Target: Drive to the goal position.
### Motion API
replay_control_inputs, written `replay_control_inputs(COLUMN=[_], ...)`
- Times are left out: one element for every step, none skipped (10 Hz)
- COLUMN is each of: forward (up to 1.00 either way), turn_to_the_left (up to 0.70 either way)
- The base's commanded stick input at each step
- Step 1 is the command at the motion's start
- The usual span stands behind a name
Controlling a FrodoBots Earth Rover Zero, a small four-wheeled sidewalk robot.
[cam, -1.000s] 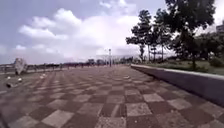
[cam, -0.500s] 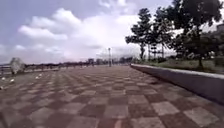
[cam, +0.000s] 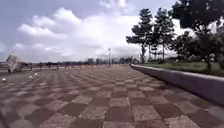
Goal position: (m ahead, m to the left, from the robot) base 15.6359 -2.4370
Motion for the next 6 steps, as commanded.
replay_control_inputs(forward=[0.85, 0.85, 0.85, 0.85, 0.85, 0.85], turn_to_the_left=[0.00, 0.00, 0.00, 0.00, 0.00, 0.00])
